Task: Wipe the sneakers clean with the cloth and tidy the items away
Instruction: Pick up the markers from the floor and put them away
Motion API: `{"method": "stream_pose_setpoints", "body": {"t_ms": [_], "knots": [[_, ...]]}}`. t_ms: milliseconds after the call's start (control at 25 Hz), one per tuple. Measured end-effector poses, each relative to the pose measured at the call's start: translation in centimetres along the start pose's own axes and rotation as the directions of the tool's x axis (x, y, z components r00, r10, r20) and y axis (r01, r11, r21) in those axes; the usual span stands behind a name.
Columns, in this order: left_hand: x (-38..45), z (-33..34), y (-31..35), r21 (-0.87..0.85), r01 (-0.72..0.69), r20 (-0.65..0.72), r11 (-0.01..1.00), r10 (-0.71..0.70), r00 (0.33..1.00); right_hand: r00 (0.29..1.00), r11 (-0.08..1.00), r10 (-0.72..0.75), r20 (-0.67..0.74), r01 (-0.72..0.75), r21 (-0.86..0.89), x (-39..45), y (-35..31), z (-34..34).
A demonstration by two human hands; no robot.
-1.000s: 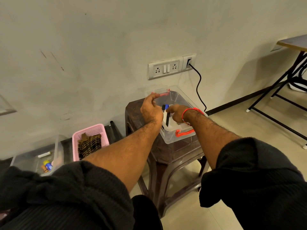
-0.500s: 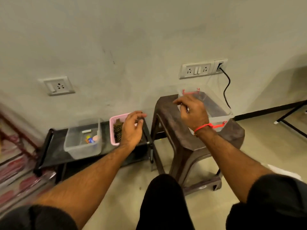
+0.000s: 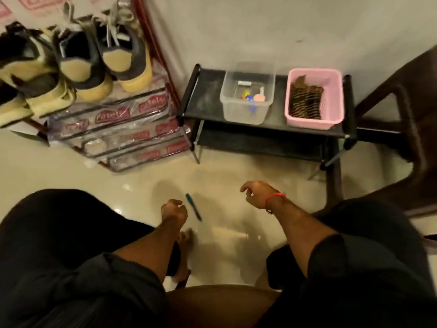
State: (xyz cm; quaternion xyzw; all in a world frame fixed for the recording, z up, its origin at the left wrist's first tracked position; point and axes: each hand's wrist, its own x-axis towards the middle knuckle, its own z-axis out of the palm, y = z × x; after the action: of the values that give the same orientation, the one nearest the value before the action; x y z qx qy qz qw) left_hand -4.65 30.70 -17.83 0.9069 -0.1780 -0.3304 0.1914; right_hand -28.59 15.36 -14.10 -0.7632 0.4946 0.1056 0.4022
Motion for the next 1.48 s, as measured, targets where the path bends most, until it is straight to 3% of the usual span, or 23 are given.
{"method": "stream_pose_setpoints", "body": {"t_ms": [40,120,280,600,800,1040,1200,1320,1480], "knots": [[0.8,0.6,-1.4,0.045,0.065,0.020,0.997,-0.066,0.998,0.987,1.000,0.000,0.162,0.004,-0.026,1.3,0.0,1.6],[1.7,2.3,-2.4,0.123,0.136,0.076,0.983,-0.147,0.986,0.960,0.999,0.015,0.278,-0.025,0.030,3.2,-0.3,3.7],[3.2,6.9,-2.8,0.081,0.188,0.122,0.979,-0.197,0.973,0.970,0.970,0.095,0.225,-0.142,0.199,5.8,0.2,9.1],[8.1,13.0,-5.7,0.194,0.289,0.163,0.937,-0.322,0.933,0.983,0.853,0.181,-0.006,-0.154,0.499,9.1,2.1,15.5],[10.8,15.1,-6.9,0.184,0.379,0.160,0.907,-0.408,0.899,0.984,0.838,0.174,0.032,-0.166,0.520,10.1,3.3,18.1],[12.6,16.6,-6.7,0.190,0.377,0.178,0.906,-0.410,0.895,0.987,0.835,0.156,0.045,-0.156,0.528,10.3,4.2,19.5],[10.4,16.3,-4.7,0.192,0.257,0.186,0.947,-0.292,0.938,0.979,0.818,0.195,0.061,-0.197,0.540,10.5,4.1,18.4],[7.6,16.2,-2.1,-0.018,0.085,0.250,0.996,-0.078,0.965,0.958,0.758,0.276,0.073,-0.264,0.597,10.6,3.5,16.1],[2.9,13.9,4.1,-0.218,-0.168,0.331,0.961,0.235,0.914,0.920,0.659,0.375,-0.111,-0.180,0.730,9.7,1.4,10.0]]}}
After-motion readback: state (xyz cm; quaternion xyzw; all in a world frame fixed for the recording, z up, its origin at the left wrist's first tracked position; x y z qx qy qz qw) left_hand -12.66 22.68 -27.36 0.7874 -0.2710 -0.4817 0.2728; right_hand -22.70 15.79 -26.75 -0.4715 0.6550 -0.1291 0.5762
